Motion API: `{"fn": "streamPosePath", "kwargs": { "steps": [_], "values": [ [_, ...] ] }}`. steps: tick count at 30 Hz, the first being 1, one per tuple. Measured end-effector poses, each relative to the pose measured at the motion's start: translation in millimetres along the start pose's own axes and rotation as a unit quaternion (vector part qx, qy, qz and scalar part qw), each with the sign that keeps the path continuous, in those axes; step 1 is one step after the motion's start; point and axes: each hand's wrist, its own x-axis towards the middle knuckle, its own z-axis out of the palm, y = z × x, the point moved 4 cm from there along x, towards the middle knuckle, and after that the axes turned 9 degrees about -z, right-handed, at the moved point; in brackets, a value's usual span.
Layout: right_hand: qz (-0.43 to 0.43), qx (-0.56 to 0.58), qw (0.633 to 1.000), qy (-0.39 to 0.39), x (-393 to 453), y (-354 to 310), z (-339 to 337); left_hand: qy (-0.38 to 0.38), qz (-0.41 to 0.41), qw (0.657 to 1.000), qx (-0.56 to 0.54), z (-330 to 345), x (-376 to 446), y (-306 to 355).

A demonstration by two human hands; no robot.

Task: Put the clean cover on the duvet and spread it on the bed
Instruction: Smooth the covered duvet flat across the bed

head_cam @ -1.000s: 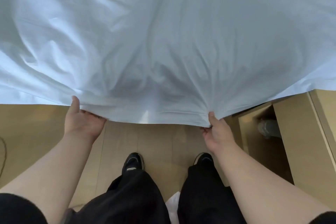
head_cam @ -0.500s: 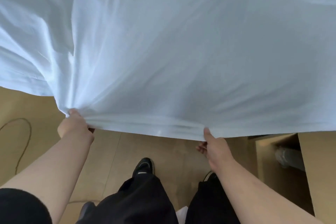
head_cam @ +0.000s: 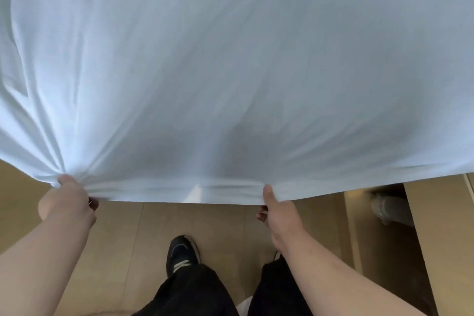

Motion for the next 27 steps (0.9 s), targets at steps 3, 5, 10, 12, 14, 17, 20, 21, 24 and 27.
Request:
{"fn": "streamPosePath", "kwargs": {
  "steps": [3,5,10,12,14,17,20,21,24,27],
  "values": [
    [0.026,0.005,0.999,-0.025,13,7,5,0.027,0.028,0.998,0.051,10,16,0],
    [0.051,-0.006,0.998,-0.033,14,2,2,0.030,0.029,0.994,0.100,20,6,5],
    [0.091,-0.127,0.987,-0.043,-37,-38,-20,0.009,-0.065,0.970,0.233,8,-39,13],
    [0.073,-0.211,0.972,-0.076,-62,-67,-29,0.018,-0.007,0.950,0.311,-12,-71,31],
    [0.011,-0.278,0.957,-0.076,-75,-115,-36,0.011,0.101,0.917,0.387,-30,-110,49],
    [-0.098,-0.354,0.929,-0.045,-77,-201,-39,-0.044,0.166,0.871,0.460,-36,-169,74],
    [-0.177,-0.413,0.893,-0.026,-67,-272,-31,-0.084,0.250,0.807,0.529,-12,-202,112],
    [-0.198,-0.435,0.878,-0.020,-62,-292,-25,-0.093,0.297,0.785,0.536,0,-209,129],
    [-0.218,-0.504,0.835,-0.023,-42,-331,8,-0.109,0.432,0.706,0.550,44,-221,185],
    [-0.188,-0.571,0.798,-0.039,-15,-334,55,-0.133,0.500,0.555,0.651,84,-188,230]
  ]
}}
